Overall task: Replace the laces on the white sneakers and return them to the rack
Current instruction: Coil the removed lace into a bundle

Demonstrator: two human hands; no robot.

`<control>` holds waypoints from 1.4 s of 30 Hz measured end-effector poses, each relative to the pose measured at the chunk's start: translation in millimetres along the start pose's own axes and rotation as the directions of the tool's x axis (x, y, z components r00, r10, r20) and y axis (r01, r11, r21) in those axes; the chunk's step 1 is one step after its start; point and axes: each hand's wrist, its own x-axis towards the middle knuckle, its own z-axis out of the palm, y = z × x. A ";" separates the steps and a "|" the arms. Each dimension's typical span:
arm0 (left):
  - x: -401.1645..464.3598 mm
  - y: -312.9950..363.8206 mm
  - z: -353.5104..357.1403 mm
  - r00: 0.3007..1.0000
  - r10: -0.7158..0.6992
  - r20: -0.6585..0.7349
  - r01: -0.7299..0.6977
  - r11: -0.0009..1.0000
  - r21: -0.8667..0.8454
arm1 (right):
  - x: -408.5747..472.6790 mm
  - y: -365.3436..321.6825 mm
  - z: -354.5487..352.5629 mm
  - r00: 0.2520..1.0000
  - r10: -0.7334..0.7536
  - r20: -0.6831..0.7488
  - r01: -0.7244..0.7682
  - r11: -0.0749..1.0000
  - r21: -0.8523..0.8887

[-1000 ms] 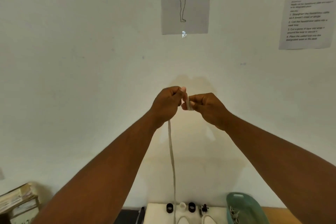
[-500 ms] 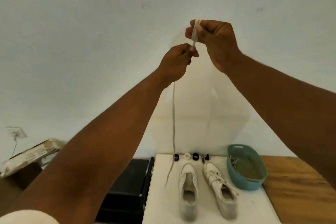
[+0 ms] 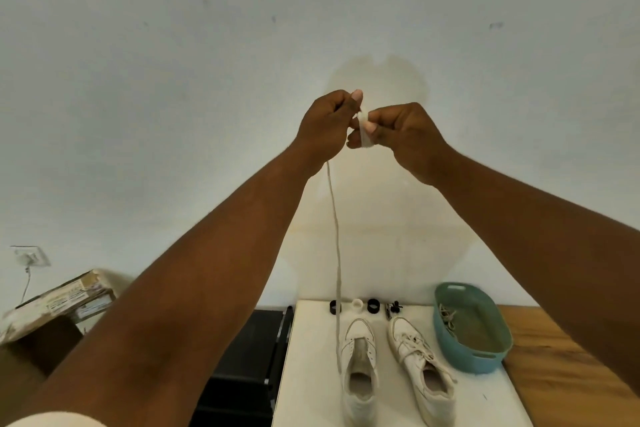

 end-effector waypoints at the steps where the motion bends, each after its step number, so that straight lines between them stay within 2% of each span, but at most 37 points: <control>1: -1.3 -1.3 1.5 0.998 -0.053 0.019 0.054 0.997 -0.058 | 1.2 -1.5 1.4 0.999 -0.022 -0.025 0.023 0.999 0.047; 6: -2.7 -6.2 8.1 0.989 -0.144 0.043 0.150 0.961 -0.233 | 11.2 -2.9 4.1 0.993 -0.027 -0.116 0.053 0.973 0.225; 10: -4.9 -8.6 9.9 0.978 -0.163 0.133 0.186 0.965 -0.185 | 21.2 -8.9 -1.9 0.981 0.056 -0.187 0.022 0.921 0.390; 12: -6.9 -8.9 11.5 0.983 -0.124 0.134 0.138 0.985 -0.102 | 27.4 -8.5 -7.2 0.968 0.052 -0.244 0.028 0.949 0.313; 15: -10.5 -2.1 16.4 0.987 -0.015 0.162 -0.003 0.994 0.108 | 28.7 2.2 -15.9 0.956 0.035 -0.291 -0.007 0.995 0.096; 18: -8.9 7.3 16.6 0.987 0.067 0.145 -0.084 0.990 0.114 | 20.4 16.6 -22.2 0.975 0.047 -0.215 -0.059 0.997 -0.047; 21: -0.4 13.2 11.9 0.993 0.080 0.091 -0.095 0.980 0.176 | 4.2 26.8 -22.5 0.987 0.128 -0.101 -0.132 0.990 -0.040; 24: 6.7 8.4 7.2 0.997 0.035 0.067 -0.050 0.970 0.240 | -9.1 27.3 -19.8 0.993 0.118 0.000 -0.118 0.992 0.043; 26: 4.6 3.2 5.4 0.995 -0.039 0.093 0.024 0.987 0.158 | -12.4 21.3 -16.3 0.996 0.078 0.040 -0.083 0.988 0.132; 28: -1.2 -2.6 8.2 0.983 -0.127 0.136 0.130 0.991 -0.010 | -12.9 13.1 -12.9 0.998 0.048 0.037 -0.055 0.967 0.249; 30: -7.6 -7.6 16.3 0.963 -0.222 0.153 0.245 0.957 -0.152 | -10.3 6.1 -10.7 0.999 0.041 -0.014 -0.034 0.943 0.331; 33: -18.7 -13.8 28.4 0.945 -0.270 0.185 0.304 0.933 -0.193 | -2.4 1.0 -13.8 0.991 0.065 -0.115 -0.014 0.917 0.398; 35: -25.9 -15.2 31.5 0.960 -0.221 0.173 0.246 0.960 -0.135 | 3.4 2.4 -21.4 0.985 0.066 -0.158 -0.010 0.942 0.334; 37: -30.4 -14.9 33.2 0.977 -0.124 0.173 0.117 0.992 0.050 | 6.4 8.4 -30.5 0.980 0.076 -0.185 -0.033 0.973 0.227; 39: -31.5 -12.3 34.3 0.981 -0.032 0.193 -0.008 0.979 0.204 | 4.0 16.3 -37.4 0.978 0.096 -0.183 -0.073 0.989 0.129; 42: -26.7 -0.6 29.7 0.977 0.066 0.203 -0.115 0.963 0.242 | -8.7 28.9 -41.5 0.987 0.134 -0.088 -0.137 0.990 -0.020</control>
